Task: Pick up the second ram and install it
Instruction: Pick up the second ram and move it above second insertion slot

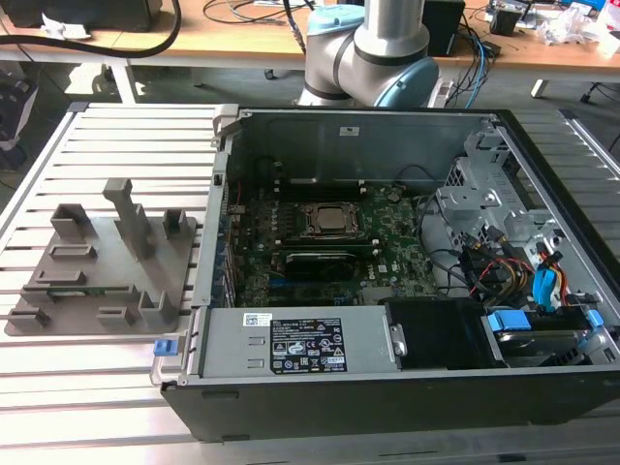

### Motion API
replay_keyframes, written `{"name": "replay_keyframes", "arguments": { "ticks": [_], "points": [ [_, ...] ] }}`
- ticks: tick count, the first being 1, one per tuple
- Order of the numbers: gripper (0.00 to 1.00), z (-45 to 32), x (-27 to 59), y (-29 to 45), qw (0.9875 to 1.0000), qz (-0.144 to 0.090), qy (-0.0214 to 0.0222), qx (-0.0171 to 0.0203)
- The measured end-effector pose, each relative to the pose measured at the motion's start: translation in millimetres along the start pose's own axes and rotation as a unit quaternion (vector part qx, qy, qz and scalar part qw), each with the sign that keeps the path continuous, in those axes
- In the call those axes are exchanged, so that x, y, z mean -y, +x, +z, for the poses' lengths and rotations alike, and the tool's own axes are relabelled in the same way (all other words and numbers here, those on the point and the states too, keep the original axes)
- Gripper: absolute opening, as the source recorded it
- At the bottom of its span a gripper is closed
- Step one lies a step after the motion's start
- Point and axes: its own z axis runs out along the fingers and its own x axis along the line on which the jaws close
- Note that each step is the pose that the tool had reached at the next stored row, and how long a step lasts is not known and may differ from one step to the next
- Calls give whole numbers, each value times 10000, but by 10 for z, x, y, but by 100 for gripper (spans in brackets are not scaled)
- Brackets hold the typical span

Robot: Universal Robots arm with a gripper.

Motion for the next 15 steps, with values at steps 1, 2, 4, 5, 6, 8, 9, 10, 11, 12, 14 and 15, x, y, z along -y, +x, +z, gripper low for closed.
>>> {"name": "replay_keyframes", "arguments": {
  "ticks": [1, 2, 4, 5, 6, 8, 9, 10, 11, 12, 14, 15],
  "points": [
    [11, 0, 0, 0, 10000, -61, -1, -3],
    [11, 0, 0, 0, 9999, -112, -3, -5],
    [11, 0, 0, 0, 9994, -354, -8, -16],
    [11, 0, 0, 0, 9990, -456, -11, -21],
    [11, 0, 0, 0, 9982, -593, -14, -27],
    [11, 0, 0, 0, 9973, -740, -18, -33],
    [11, 0, 0, 0, 9968, -795, -19, -36],
    [11, 0, 0, 0, 9964, -852, -21, -38],
    [11, 0, 0, 0, 9954, -956, -23, -43],
    [11, 0, 0, 0, 9942, -1071, -26, -48],
    [11, 0, 0, 0, 9917, -1283, -31, -58],
    [11, 0, 0, 0, 9902, -1392, -34, -63]
  ]
}}
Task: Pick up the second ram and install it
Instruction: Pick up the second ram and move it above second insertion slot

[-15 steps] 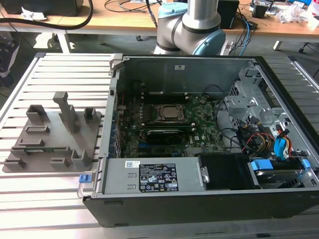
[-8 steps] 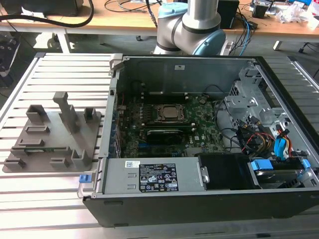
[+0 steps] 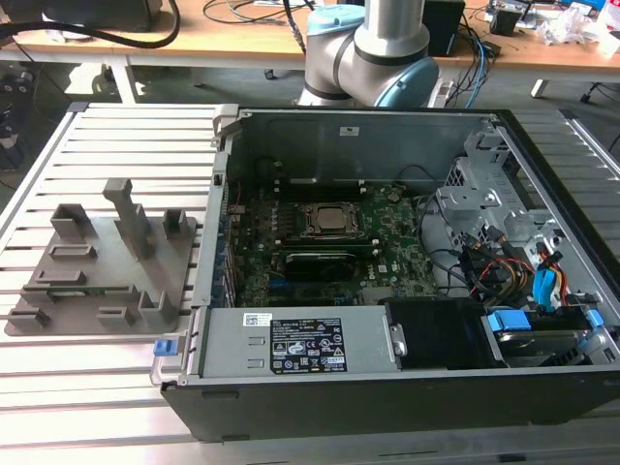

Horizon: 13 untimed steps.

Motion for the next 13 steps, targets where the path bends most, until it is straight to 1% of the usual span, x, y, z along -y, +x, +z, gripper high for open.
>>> {"name": "replay_keyframes", "arguments": {
  "ticks": [3, 4, 6, 8, 10, 13],
  "points": [
    [11, 0, 0, 0, 9998, -182, -4, -8],
    [11, 0, 0, 0, 9996, -280, -7, -13],
    [11, 0, 0, 0, 9993, -370, -9, -17],
    [11, 0, 0, 0, 9987, -510, -12, -23],
    [11, 0, 0, 0, 9983, -574, -14, -26],
    [11, 0, 0, 0, 9967, -812, -20, -37]
  ]
}}
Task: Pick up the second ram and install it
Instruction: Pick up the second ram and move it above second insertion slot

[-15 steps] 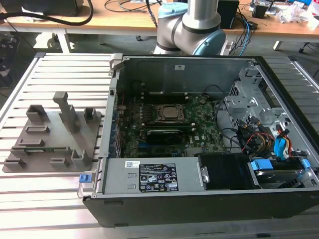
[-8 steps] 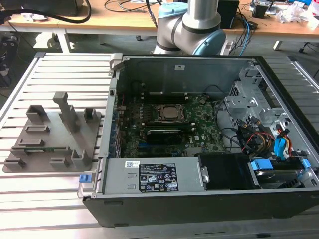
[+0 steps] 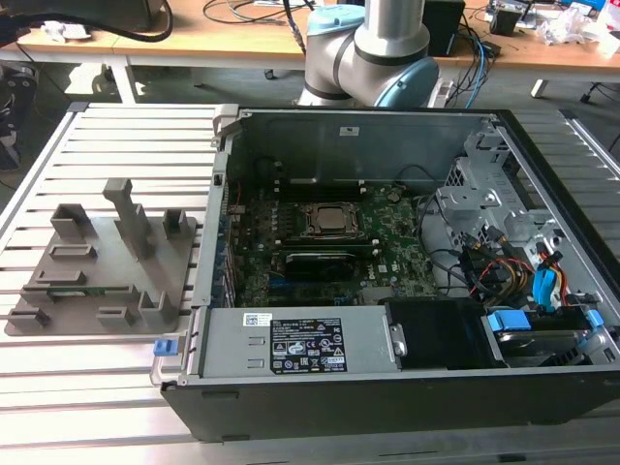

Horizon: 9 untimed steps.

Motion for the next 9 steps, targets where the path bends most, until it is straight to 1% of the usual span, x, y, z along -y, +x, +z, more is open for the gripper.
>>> {"name": "replay_keyframes", "arguments": {
  "ticks": [1, 4, 6, 9],
  "points": [
    [11, 0, 0, 0, 9999, -109, -2, -5],
    [11, 0, 0, 0, 9995, -315, -7, -14],
    [11, 0, 0, 0, 9990, -456, -11, -20],
    [11, 0, 0, 0, 9977, -671, -16, -30]
  ]
}}
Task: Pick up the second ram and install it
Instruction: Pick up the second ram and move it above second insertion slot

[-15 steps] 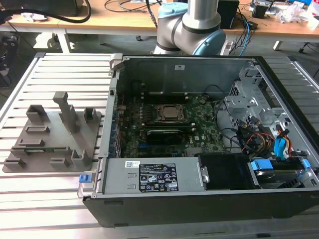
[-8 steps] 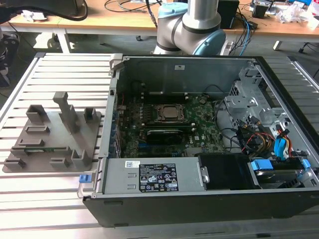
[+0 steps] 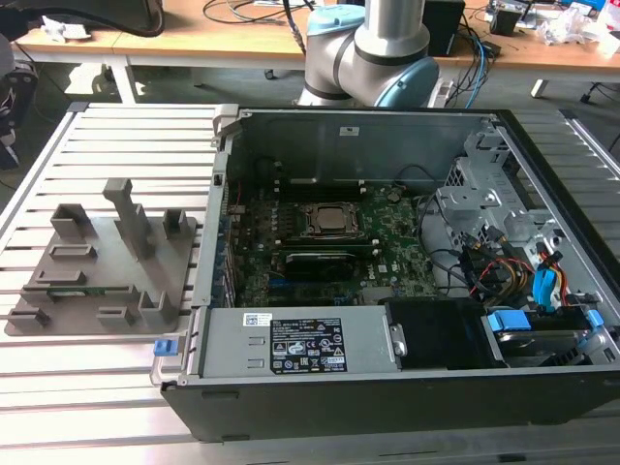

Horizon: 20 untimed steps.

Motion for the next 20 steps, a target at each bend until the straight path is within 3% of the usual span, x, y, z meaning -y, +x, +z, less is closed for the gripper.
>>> {"name": "replay_keyframes", "arguments": {
  "ticks": [3, 15, 20],
  "points": [
    [11, 0, 0, 0, 9997, -247, -6, -11],
    [11, 0, 0, 0, 9971, -764, -19, -34],
    [11, 0, 0, 0, 9945, -1041, -25, -47]
  ]
}}
